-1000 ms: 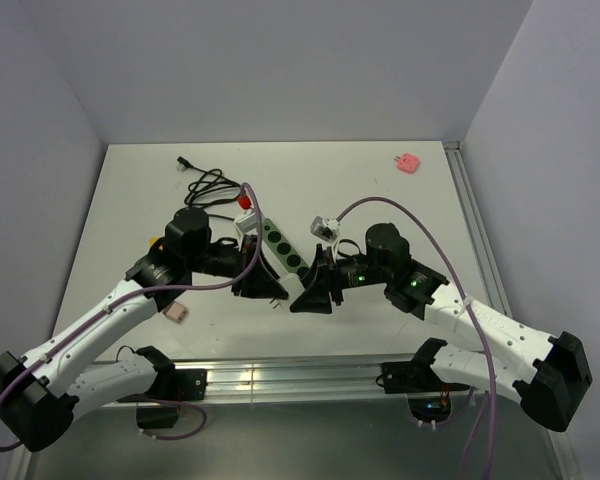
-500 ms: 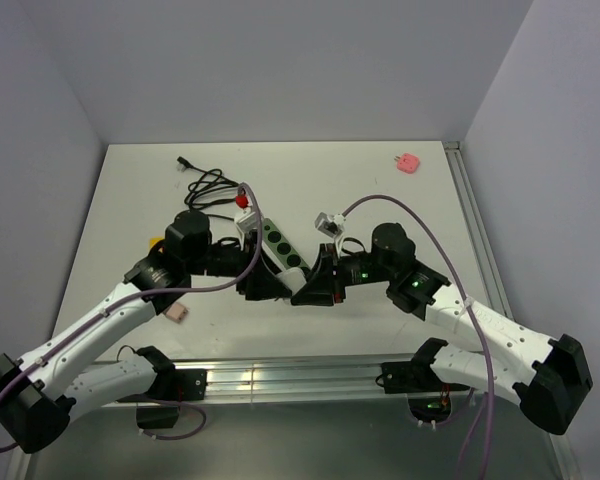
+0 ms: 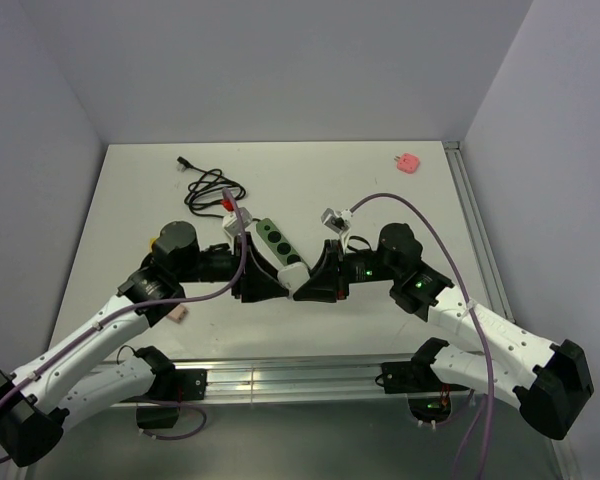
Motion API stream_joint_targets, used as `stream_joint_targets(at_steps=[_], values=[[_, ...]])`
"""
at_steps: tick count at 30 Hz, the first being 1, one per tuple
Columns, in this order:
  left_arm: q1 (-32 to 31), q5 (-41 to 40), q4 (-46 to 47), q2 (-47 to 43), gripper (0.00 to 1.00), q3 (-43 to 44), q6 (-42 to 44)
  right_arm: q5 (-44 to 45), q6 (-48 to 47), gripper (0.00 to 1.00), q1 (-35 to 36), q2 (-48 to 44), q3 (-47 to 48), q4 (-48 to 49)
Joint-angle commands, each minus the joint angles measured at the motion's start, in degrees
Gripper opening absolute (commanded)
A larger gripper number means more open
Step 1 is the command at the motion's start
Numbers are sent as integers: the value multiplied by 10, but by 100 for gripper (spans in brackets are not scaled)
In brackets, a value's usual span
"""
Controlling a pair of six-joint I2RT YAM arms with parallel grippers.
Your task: Insert the plug
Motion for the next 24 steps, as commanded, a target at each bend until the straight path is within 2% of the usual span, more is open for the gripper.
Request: stream_joint_targets(at_steps=[1, 4, 6, 8, 9, 11, 18, 20, 21, 22, 23, 24], values=[[-2, 8, 34, 3, 53, 5, -6, -13, 15, 0, -2, -2, 1, 49], [-2, 9, 25, 3, 47, 7, 0, -17, 16, 0, -2, -4, 1, 49], [-2, 14, 23, 1, 38, 8, 5, -21, 16, 0, -2, -8, 1, 49], [-2, 20, 14, -2, 27, 7, 17, -27, 16, 0, -2, -8, 1, 50], [-2, 21, 2, -4, 16, 7, 23, -31, 16, 0, -2, -8, 1, 51], [-2, 18, -11, -10, 0, 7, 37, -37, 13, 0, -2, -6, 0, 51], [-2, 14, -18, -29, 0, 8, 50, -48, 12, 0, -2, 2, 2, 56], [-2, 5, -61, -31, 0, 18, 69, -48, 9, 0, -2, 2, 6, 47], [-2, -4, -75, -31, 7, 23, 75, -46, 4, 0, -2, 2, 9, 40], [-2, -15, -96, -32, 21, 36, 91, -43, -13, 0, -2, 1, 18, 13], [-2, -24, -123, -35, 50, 42, 98, -33, -23, 0, -2, 3, 24, -6], [-2, -45, -135, -38, 62, 47, 104, -31, -35, 0, -2, 5, 31, -26]])
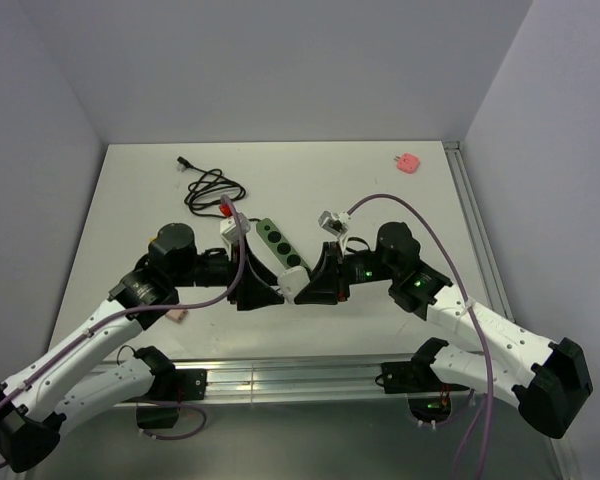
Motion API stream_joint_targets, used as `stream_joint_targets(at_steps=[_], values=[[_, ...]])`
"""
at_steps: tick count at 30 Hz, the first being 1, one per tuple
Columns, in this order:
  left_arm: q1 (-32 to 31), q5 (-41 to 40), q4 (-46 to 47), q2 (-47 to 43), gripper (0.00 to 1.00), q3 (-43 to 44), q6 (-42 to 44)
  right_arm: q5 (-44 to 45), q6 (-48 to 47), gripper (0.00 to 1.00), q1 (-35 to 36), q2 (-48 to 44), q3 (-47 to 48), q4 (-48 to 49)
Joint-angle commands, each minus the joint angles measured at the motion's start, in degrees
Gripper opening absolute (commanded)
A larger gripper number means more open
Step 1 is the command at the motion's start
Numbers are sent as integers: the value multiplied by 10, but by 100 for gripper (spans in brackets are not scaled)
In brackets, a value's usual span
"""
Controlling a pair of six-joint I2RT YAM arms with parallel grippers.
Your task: Insert the plug
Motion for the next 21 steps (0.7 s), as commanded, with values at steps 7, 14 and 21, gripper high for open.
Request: stream_joint_targets(at_steps=[7, 14, 21], values=[[4, -77, -88, -22, 85, 80, 67, -9, -95, 0, -3, 15, 69, -143], [3, -53, -67, 28, 68, 90, 73, -17, -148, 0, 19, 54, 111, -224], [3, 3, -56, 63, 56, 89, 77, -33, -165, 0, 26, 67, 125, -236]])
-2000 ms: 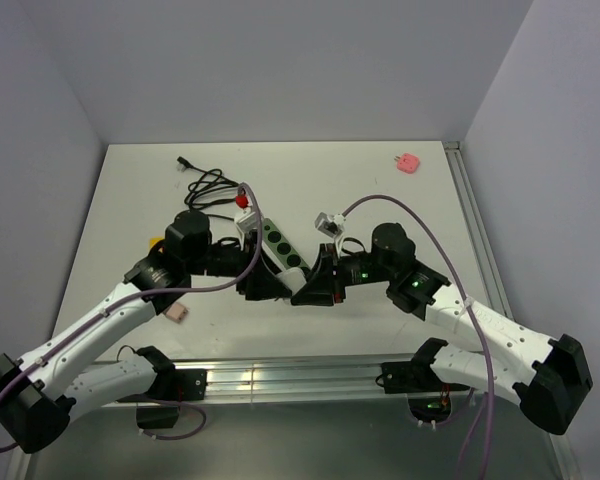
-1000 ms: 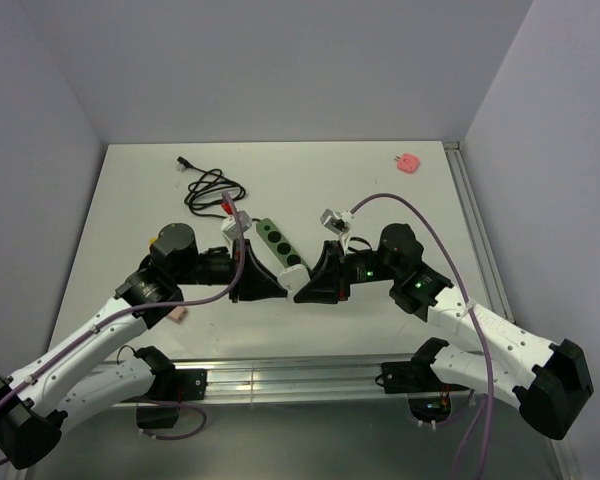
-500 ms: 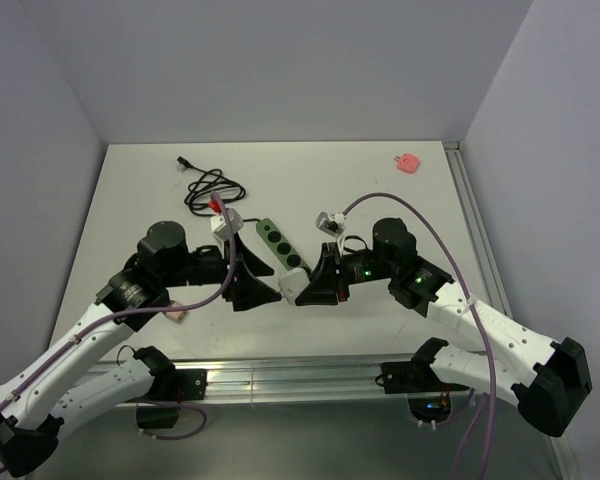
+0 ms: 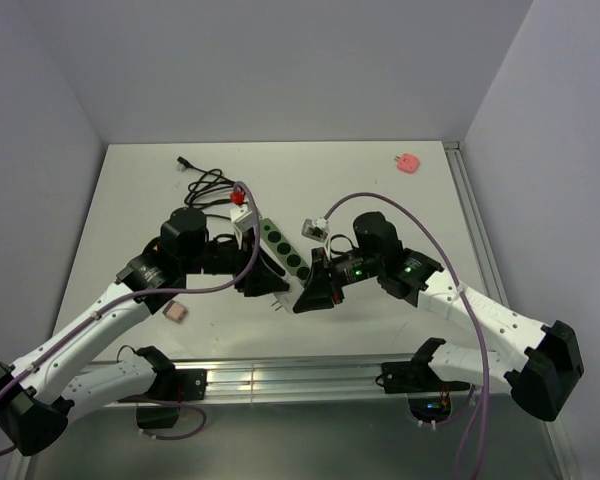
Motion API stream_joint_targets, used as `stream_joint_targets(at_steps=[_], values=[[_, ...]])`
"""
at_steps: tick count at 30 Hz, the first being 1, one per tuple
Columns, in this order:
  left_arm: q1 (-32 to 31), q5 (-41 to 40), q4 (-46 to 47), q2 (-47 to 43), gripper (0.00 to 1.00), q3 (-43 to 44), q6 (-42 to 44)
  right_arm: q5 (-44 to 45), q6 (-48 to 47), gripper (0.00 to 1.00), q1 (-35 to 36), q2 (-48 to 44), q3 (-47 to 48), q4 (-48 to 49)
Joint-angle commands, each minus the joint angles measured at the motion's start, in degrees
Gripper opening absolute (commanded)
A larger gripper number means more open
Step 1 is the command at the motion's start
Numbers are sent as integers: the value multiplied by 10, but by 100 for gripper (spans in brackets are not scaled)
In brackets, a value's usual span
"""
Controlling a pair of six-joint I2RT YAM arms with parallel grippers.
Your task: Insert the plug
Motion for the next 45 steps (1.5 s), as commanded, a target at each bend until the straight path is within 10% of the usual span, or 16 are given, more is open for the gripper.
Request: stream_joint_targets(at_steps=[1, 12, 16, 21, 32, 45], values=[[0, 49, 26, 12, 55, 13, 11, -21, -27, 0, 7, 7, 43, -13], [0, 86, 10, 27, 47, 14, 16, -31, -43, 0, 7, 29, 77, -21], [0, 75, -6, 30, 0, 15, 16, -30, -48, 0, 7, 40, 89, -27], [1, 14, 25, -12, 0, -2, -21, 19, -31, 38, 7, 30, 80, -11], [1, -211, 344, -142, 0, -145, -243, 115, 135, 50, 7, -23, -16, 237], [1, -373, 436, -223, 0, -185, -315, 225, 275, 58, 7, 21, 3, 449]])
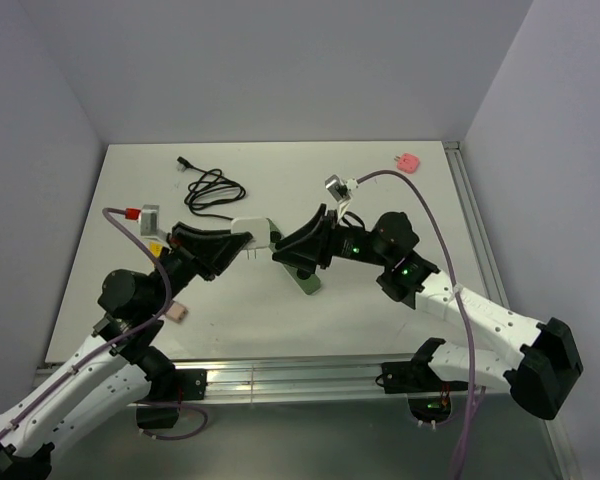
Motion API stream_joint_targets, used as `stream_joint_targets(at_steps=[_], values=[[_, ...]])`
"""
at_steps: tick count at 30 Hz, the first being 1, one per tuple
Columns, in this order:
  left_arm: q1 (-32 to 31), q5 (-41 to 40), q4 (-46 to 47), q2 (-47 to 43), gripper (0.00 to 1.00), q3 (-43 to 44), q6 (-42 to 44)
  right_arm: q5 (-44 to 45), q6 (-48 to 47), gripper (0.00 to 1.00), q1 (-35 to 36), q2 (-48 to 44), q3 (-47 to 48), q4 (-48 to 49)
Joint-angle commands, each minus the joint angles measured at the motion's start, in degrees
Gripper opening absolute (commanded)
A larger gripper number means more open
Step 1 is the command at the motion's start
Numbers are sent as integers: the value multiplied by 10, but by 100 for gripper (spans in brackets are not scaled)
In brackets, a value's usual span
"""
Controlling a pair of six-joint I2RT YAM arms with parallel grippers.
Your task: Insert the plug
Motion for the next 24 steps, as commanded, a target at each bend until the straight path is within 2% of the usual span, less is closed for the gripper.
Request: stream_joint_targets(at_steps=[1, 5, 9, 20, 24], values=[[0, -47, 57, -4, 0, 19, -18, 29, 59, 57, 4, 33, 26, 115], [0, -39, 66, 10, 0, 25, -22, 23, 107, 53, 5, 61, 32, 197], [0, -36, 72, 15, 0, 24, -22, 29, 118, 50, 10, 67, 30, 231], [0, -35, 72, 17, 0, 21, -11, 28, 112, 43, 15, 62, 33, 234], [0, -26, 77, 19, 0, 19, -13, 33, 104, 38, 15, 61, 47, 217]])
